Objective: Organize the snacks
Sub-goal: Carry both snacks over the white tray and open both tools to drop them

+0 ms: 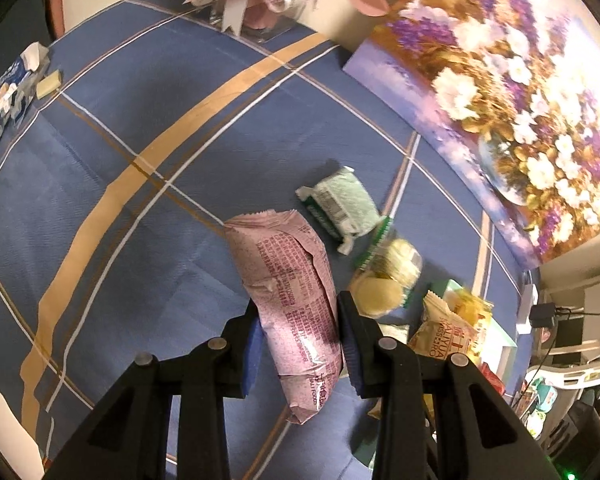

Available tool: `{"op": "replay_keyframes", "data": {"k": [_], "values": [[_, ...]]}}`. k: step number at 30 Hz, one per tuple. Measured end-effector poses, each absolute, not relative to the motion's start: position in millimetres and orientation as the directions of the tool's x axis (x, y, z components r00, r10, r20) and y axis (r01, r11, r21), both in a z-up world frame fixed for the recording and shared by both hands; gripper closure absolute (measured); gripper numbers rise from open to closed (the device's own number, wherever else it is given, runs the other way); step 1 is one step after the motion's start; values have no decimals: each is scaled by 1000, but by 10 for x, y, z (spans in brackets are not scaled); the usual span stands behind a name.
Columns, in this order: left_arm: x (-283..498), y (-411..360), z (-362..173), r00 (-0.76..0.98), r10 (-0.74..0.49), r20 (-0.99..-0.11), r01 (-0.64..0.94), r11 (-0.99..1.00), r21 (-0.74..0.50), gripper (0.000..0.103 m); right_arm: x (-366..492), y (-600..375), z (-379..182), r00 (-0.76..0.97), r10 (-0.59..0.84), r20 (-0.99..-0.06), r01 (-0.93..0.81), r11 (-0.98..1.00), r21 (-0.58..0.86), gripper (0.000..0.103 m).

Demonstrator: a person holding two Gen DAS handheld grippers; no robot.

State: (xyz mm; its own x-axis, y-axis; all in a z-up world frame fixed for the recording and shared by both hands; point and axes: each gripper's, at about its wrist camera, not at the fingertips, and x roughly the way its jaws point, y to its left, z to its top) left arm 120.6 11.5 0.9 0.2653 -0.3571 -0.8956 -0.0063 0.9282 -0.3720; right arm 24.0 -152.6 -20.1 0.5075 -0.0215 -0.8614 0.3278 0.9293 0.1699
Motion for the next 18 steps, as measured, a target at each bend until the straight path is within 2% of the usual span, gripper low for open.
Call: {"op": "replay_keyframes", "data": {"k": [9,18], "values": [[1035,-259,84,262,-372,-890,74,928,-366,66,69,-1847,-102,523,-40,-852,377,907,189,62],[808,-844,108,246,-427,-870,212,900,-382,66,-230,-2578,-59,549,-54,-834,508,814,282,62]]}}
